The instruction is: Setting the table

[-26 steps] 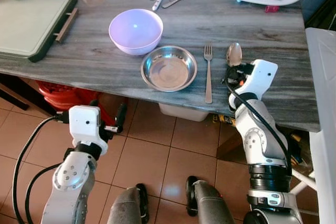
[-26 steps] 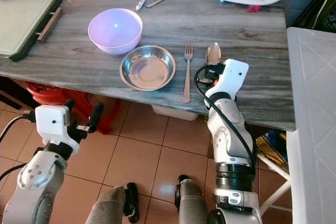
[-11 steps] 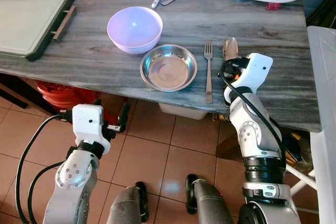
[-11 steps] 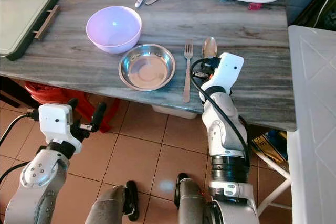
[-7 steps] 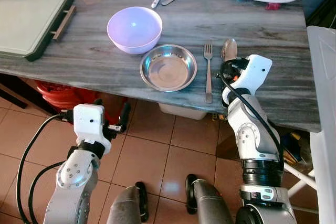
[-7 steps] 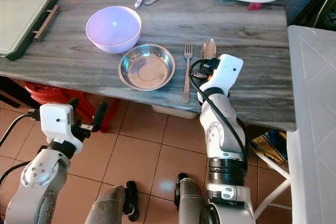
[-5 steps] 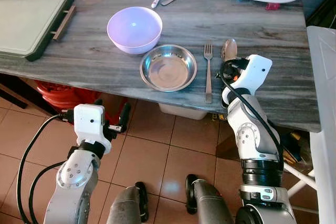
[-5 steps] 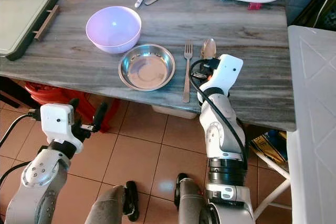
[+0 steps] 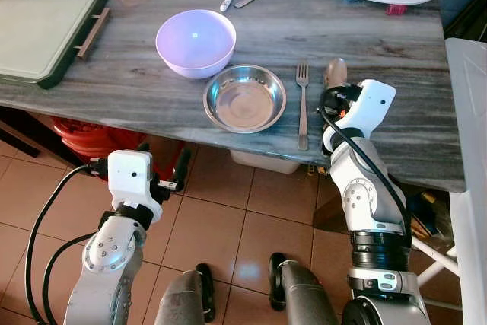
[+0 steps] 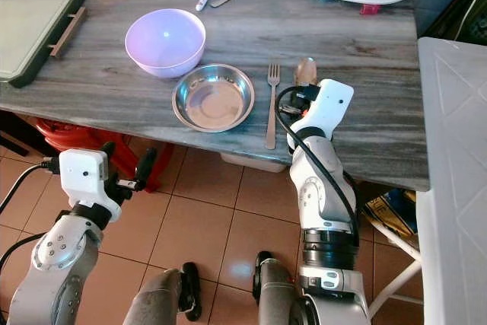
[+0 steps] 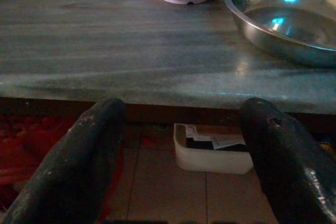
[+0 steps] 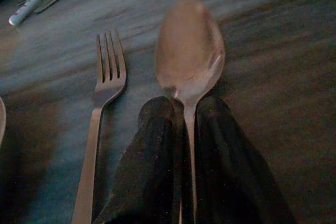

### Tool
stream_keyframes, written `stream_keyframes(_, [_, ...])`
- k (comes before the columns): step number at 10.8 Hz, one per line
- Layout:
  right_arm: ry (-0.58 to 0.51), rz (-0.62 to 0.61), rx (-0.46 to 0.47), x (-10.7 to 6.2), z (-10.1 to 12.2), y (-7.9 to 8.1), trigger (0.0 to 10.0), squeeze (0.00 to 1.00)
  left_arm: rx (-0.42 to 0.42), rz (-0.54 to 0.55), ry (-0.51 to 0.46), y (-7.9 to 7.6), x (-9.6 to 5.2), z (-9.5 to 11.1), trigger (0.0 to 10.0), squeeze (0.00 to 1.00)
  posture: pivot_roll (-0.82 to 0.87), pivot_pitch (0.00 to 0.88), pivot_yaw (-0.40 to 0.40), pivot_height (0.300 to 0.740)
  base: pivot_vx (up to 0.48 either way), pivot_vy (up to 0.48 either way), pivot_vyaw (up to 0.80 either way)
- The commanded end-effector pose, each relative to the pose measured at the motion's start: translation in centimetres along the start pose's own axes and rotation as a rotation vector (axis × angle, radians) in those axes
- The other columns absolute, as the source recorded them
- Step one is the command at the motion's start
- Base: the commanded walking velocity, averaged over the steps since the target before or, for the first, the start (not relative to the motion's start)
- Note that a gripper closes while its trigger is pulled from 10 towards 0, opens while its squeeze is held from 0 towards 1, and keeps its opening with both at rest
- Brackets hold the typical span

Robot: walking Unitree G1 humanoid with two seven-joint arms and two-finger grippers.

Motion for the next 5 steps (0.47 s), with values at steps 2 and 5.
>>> stream_keyframes(2, [0.122,-0.065,0.009,-0.38,-3.37,-2.06,10.0,0.0,-0.001,0.002,0.018,-0.06,-0.16,-0.39,10.0,0.0,0.02,0.29,0.046,0.74,0.0,0.0,0.0])
stream_keyframes(5, [0.092,-0.037,-0.034,-0.27,-2.65,-1.63,10.0,0.0,-0.001,0.003,0.017,-0.05,-0.14,-0.36,10.0,0.0,0.02,0.288,0.048,0.74,0.0,0.0,0.0])
Point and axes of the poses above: a point about 5 cm out from each wrist's last joint towards the gripper, its own x axis pointing out of the wrist towards the gripper, its own z axis along the axis of the wrist's last joint, y = z × x, the point moved 6 cm from there along x, pointing out of the wrist towards the gripper, and after that the axes turned 8 degrees about x, right-handed, at the moved point
